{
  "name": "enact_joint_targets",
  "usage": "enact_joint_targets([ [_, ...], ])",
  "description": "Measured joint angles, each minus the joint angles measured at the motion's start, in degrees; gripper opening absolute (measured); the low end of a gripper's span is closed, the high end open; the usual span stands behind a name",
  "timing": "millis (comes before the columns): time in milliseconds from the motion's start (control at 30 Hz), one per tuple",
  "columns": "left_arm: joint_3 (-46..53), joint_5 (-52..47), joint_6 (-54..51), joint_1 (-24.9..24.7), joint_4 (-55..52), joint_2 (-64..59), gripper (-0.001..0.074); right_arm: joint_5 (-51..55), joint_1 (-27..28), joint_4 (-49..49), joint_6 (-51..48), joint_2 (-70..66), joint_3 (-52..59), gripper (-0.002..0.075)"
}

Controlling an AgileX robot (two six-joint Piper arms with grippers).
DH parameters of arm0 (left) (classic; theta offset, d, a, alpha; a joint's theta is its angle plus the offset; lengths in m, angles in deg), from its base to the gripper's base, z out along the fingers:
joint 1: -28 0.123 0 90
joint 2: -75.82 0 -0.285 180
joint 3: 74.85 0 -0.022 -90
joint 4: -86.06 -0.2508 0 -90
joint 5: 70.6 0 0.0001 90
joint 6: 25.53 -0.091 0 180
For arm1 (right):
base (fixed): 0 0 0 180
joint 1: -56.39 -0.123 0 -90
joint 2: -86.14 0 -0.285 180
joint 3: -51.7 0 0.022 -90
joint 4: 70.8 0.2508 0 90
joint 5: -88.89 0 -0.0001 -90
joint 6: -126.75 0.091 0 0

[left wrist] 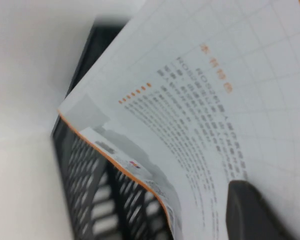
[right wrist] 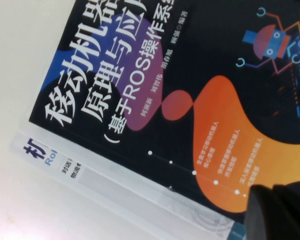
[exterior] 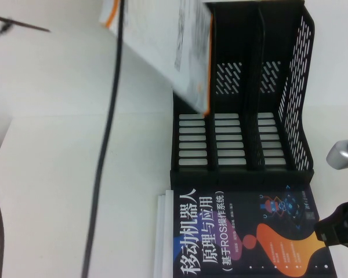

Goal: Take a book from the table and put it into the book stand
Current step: Place the book on the book shelf

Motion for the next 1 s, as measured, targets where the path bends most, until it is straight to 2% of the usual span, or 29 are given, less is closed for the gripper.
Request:
enact_joint_targets([
  [167,-5.88,0.00,0.26,0.00,1.75,1.13,0.0104,-0.14,0.00,0.00,0.05,0.00,0.00,0.0000],
  [400,-6.35,0.00,0.35,-0.36,5.19,1.17,0.0102,-0.14,0.00,0.00,0.05,0.00,0.00,0.0000],
  [667,-6.35,0.00,0.35,-0.16,-3.12,-0.67,0.0103,-0.14,0.00,0.10,0.14,0.00,0.00,0.0000],
  [1000,-6.25,0.00,0.48,-0.16,-3.79,-5.73,0.0102,-0.18,0.00,0.20,0.14,0.00,0.00,0.0000],
])
